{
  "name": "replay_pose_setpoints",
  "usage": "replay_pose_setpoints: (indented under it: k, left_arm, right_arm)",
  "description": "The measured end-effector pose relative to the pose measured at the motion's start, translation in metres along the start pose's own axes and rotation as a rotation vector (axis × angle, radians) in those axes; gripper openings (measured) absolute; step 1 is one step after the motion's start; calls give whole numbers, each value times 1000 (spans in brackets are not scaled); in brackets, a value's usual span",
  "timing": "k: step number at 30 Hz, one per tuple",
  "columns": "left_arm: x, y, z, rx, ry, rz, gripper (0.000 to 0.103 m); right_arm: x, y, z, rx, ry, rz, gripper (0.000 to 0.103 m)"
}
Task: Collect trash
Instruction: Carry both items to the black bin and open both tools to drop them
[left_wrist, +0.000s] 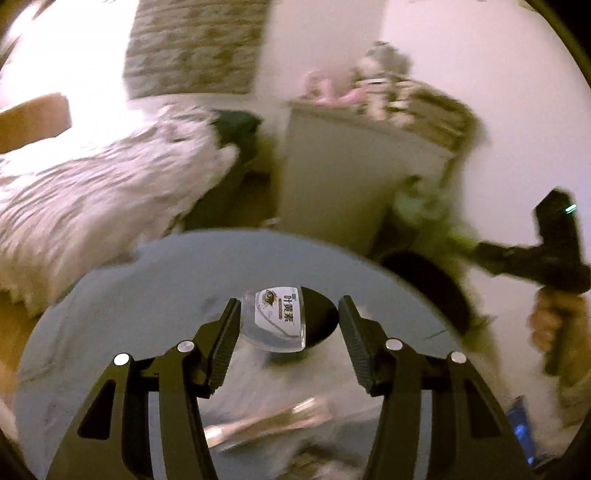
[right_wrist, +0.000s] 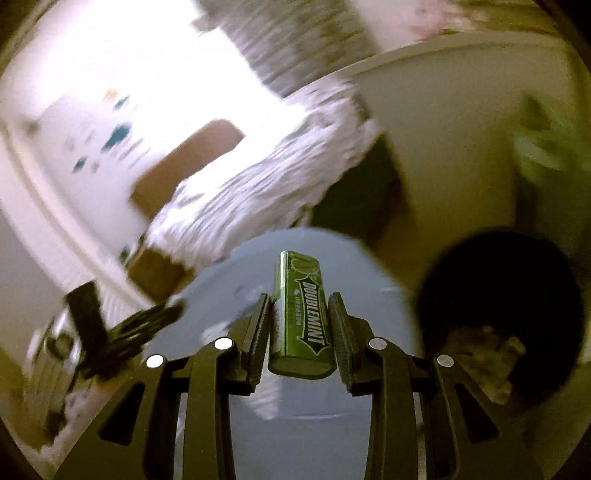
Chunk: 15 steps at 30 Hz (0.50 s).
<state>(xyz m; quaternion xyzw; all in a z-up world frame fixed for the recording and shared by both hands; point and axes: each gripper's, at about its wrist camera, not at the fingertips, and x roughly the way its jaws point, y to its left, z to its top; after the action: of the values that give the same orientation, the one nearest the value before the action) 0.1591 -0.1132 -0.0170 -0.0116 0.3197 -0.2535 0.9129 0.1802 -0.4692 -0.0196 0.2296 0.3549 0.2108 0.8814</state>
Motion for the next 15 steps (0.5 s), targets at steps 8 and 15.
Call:
replay_pose_setpoints:
  k: [8,15]
  left_arm:
    - [67,-122,44,84,15,-264,53]
    - [134,-185,49,95,97,-363,53]
  right_arm:
    - [-61,-100,-6,213,-159,-92,32]
    - [-76,-153,-17,306,-192,-119,32]
